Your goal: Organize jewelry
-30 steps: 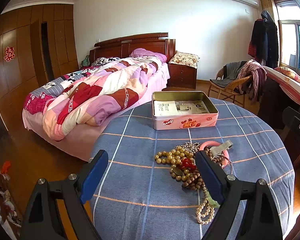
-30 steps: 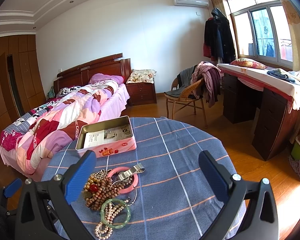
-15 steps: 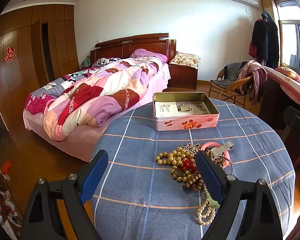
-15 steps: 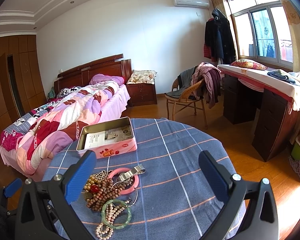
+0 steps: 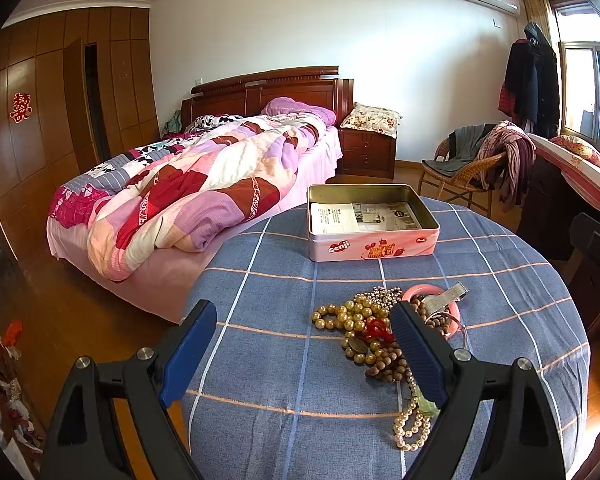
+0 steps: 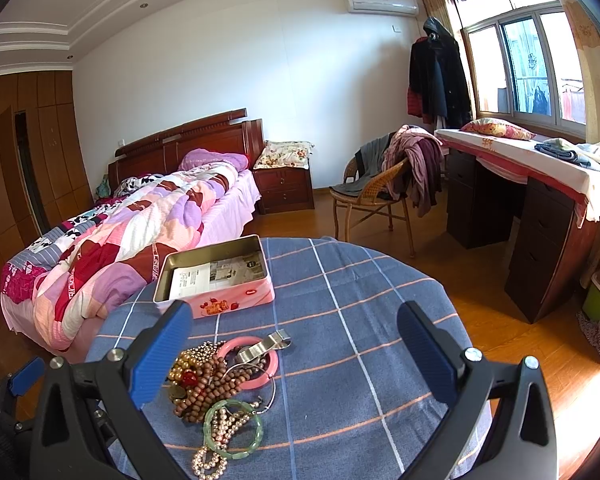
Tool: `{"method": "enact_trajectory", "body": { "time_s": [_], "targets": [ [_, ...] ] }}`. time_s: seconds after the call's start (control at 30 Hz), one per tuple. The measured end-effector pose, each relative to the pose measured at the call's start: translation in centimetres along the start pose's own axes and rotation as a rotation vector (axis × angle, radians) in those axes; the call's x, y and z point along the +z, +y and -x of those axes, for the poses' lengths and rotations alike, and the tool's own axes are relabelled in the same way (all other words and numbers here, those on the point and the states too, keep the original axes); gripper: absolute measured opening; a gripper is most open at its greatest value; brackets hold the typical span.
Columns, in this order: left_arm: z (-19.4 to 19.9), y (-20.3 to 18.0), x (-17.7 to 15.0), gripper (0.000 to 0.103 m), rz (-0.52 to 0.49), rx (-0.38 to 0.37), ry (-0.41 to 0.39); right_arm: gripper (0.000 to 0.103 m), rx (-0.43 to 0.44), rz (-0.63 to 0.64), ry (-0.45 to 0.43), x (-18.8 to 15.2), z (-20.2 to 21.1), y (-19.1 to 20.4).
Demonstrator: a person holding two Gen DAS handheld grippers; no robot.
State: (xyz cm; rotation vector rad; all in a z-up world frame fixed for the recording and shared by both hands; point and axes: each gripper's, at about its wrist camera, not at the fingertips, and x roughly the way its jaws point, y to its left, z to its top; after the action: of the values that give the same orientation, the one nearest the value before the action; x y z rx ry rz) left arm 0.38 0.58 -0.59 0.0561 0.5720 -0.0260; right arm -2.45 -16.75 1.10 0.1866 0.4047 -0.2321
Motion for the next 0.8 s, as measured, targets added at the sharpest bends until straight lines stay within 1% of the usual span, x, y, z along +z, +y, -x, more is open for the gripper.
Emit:
{"method": "enact_trajectory", "body": {
  "time_s": [0.43,0.63,0.8],
  "targets": [
    [-0.4,-0.2,-0.2,0.089,-0.001,0.004,0.014,0.103,0.003,-0.003,0.018,0.3,-0.3,0.1],
    [-1.1,-0.6,-0.4,0.089,-0.004,0.006,0.03,0.103,0.0,-0.006,0.026,0.0,-1.0,-0.3],
    [-2.1,-0.7,-0.7,0.089,-0.012,-0.003,0.056,0.103,-0.001,-0.012,0.053,-0.6,-2.1,-0.6]
  ]
}}
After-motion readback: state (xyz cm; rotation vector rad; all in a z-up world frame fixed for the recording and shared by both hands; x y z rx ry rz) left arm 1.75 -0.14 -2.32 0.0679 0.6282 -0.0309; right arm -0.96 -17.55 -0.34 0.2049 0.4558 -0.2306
